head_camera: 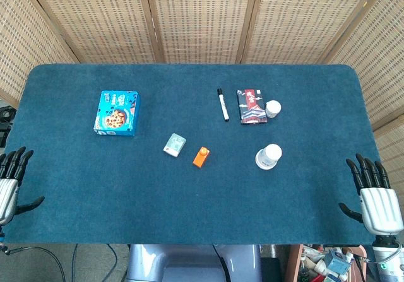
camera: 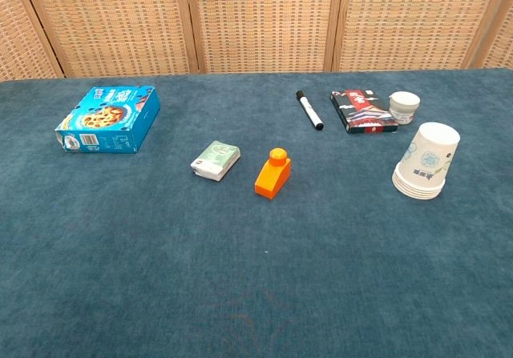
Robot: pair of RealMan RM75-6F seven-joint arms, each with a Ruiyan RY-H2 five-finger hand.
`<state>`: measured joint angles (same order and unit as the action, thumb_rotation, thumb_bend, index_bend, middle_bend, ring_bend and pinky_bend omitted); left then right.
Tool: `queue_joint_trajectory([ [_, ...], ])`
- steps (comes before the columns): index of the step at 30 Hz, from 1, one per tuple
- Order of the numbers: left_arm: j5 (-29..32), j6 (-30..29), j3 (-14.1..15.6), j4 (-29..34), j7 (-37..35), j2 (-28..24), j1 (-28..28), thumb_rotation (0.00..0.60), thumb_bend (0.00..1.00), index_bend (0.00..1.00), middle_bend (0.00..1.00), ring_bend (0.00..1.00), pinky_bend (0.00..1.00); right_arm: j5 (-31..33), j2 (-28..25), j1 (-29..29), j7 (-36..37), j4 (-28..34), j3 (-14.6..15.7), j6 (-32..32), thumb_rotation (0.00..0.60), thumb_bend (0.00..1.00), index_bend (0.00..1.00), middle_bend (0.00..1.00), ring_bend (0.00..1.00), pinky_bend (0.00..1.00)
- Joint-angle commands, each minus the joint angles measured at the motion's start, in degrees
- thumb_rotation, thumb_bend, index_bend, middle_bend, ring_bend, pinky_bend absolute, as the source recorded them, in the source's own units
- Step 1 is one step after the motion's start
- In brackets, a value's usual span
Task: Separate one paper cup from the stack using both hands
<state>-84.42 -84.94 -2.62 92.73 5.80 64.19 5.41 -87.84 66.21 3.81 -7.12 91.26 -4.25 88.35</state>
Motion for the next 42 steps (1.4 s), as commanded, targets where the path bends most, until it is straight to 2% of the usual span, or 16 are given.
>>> queue_joint_trajectory([
  [1, 0.12, 0.01, -0.06, -0.01, 0.07, 0.06, 0.00, 0.600, 0.13, 0.00, 0.00, 0.00, 0.00, 0.01, -0.05, 0.05, -0.01, -0.03, 0.09, -0.20, 0.600, 0.00, 0.00, 0.00, 0.00, 0.00],
  [11, -0.03, 0.29, -0.18, -0.83, -0.06, 0.85, 0.33, 0.600, 0.13, 0.00, 0.00, 0.00, 0.00, -0.05, -0.89, 2.33, 2.11, 0.82, 0.02, -4.28, 0.600, 0.00, 0.00, 0.00, 0.00, 0.00],
  [18, 0.55, -0.31, -1.21, -0.91, -0.62, 1.32, 0.53, 0.600, 0.13, 0.00, 0.00, 0.00, 0.00, 2.20, -1.93, 13.75, 7.80, -0.51, -3.94, -19.93, 0.600, 0.00, 0.00, 0.00, 0.00, 0.00],
  [22, 1.30, 0.22, -1.64, -1.67, 0.49, 2.23, 0.99, 0.600, 0.13, 0.00, 0.00, 0.00, 0.00, 4.78, 0.08, 20.00, 8.30, -3.52, -6.29, -27.66, 0.600, 0.00, 0.00, 0.00, 0.00, 0.00],
  [28, 3.02, 1.37, -2.44, -3.39, 2.65, 3.87, 1.84, 0.600, 0.13, 0.00, 0.00, 0.00, 0.00, 8.62, 3.96, 27.03, 9.05, -9.53, -7.21, -38.12, 0.600, 0.01, 0.01, 0.02, 0.00, 0.01],
  [32, 3.94, 1.94, -2.80, -3.67, 3.73, 4.48, 2.23, 0.600, 0.13, 0.00, 0.00, 0.00, 0.00, 10.10, 6.46, 29.56, 11.08, -13.12, -7.10, -41.76, 0.600, 0.10, 0.06, 0.11, 0.01, 0.09],
  [35, 4.69, 2.26, -3.09, -3.96, 4.50, 4.86, 2.45, 0.600, 0.13, 0.00, 0.00, 0.00, 0.00, 10.25, 7.54, 30.63, 12.69, -15.09, -6.70, -43.50, 0.600, 0.13, 0.11, 0.16, 0.05, 0.17],
  [42, 6.75, 3.47, -3.62, -4.43, 6.37, 5.68, 3.04, 0.600, 0.13, 0.00, 0.00, 0.00, 0.00, 8.34, 9.09, 32.59, 17.77, -17.64, -5.76, -44.80, 0.600, 0.17, 0.20, 0.25, 0.14, 0.29],
])
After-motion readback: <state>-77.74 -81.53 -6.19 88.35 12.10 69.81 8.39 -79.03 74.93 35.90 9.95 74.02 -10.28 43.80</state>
